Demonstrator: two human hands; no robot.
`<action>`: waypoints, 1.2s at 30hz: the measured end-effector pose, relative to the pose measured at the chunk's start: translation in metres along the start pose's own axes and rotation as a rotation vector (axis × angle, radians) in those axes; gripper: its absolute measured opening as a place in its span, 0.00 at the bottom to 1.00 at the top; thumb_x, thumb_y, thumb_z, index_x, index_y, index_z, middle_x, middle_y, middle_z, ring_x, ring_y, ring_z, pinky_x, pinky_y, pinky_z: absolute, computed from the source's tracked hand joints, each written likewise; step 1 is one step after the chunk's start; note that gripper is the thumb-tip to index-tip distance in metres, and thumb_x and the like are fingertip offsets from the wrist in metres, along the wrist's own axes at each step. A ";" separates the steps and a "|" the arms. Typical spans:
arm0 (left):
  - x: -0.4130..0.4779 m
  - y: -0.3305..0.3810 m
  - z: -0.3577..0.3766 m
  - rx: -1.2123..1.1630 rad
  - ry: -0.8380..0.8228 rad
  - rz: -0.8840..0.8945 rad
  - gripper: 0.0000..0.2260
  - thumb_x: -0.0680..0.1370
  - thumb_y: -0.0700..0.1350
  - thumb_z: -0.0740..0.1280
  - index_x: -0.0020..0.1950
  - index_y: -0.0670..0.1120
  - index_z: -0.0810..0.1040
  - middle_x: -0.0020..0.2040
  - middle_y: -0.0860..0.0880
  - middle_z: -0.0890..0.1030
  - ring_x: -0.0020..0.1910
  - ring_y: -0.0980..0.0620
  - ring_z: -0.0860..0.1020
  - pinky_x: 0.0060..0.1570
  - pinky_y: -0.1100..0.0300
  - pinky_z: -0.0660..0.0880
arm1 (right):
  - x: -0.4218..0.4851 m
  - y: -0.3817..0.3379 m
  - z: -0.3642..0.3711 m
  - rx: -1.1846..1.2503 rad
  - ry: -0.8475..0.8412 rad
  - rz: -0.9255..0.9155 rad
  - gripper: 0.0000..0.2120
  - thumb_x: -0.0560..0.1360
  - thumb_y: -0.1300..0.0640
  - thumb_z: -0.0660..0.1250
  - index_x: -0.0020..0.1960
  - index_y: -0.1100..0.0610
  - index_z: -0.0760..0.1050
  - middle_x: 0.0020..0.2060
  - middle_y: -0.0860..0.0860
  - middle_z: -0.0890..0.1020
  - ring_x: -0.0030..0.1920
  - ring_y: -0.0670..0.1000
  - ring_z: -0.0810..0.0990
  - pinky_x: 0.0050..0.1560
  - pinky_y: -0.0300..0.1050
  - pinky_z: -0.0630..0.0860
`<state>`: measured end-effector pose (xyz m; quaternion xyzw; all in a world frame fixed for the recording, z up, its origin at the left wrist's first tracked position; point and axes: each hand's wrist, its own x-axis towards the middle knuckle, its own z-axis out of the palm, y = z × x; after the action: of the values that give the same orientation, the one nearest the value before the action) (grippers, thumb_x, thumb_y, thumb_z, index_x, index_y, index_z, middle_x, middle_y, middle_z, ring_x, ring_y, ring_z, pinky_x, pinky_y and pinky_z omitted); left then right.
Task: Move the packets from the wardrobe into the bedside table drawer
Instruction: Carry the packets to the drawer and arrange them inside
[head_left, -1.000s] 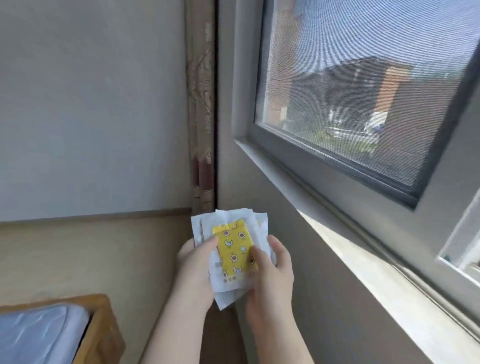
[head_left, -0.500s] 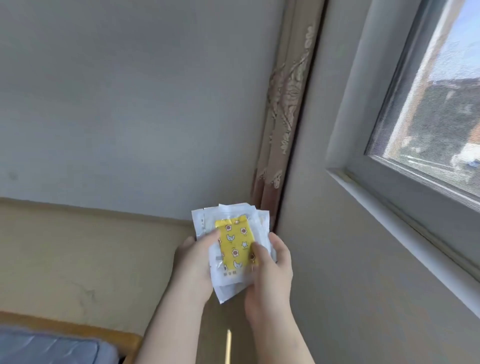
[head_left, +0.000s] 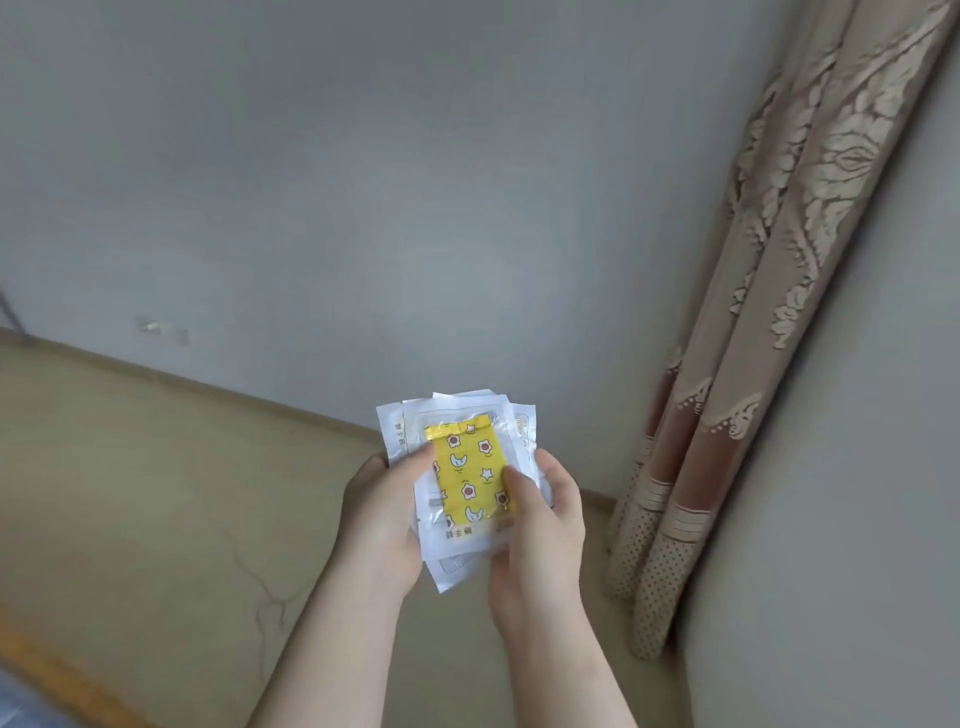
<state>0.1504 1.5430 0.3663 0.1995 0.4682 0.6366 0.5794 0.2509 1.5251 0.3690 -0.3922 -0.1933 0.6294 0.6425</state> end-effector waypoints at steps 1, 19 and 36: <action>0.019 0.004 0.001 -0.007 0.020 0.017 0.11 0.77 0.39 0.65 0.58 0.39 0.77 0.49 0.39 0.84 0.46 0.39 0.83 0.40 0.47 0.80 | 0.020 0.001 0.009 -0.001 -0.029 0.022 0.13 0.76 0.66 0.64 0.55 0.51 0.73 0.38 0.49 0.84 0.35 0.49 0.83 0.40 0.45 0.79; 0.258 0.082 0.008 -0.135 0.423 0.290 0.10 0.77 0.37 0.63 0.58 0.36 0.77 0.51 0.37 0.83 0.50 0.36 0.81 0.50 0.43 0.78 | 0.285 0.044 0.161 -0.089 -0.387 0.369 0.13 0.76 0.68 0.63 0.52 0.51 0.74 0.52 0.59 0.82 0.43 0.57 0.80 0.46 0.51 0.77; 0.441 0.303 -0.216 -0.245 0.681 0.477 0.05 0.78 0.38 0.64 0.52 0.41 0.76 0.39 0.43 0.85 0.34 0.45 0.84 0.31 0.52 0.78 | 0.366 0.258 0.477 -0.154 -0.666 0.553 0.15 0.75 0.68 0.64 0.55 0.50 0.72 0.50 0.55 0.82 0.45 0.58 0.83 0.48 0.54 0.80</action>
<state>-0.2979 1.9051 0.3856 0.0103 0.4945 0.8330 0.2479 -0.2235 1.9748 0.3812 -0.2513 -0.3240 0.8535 0.3215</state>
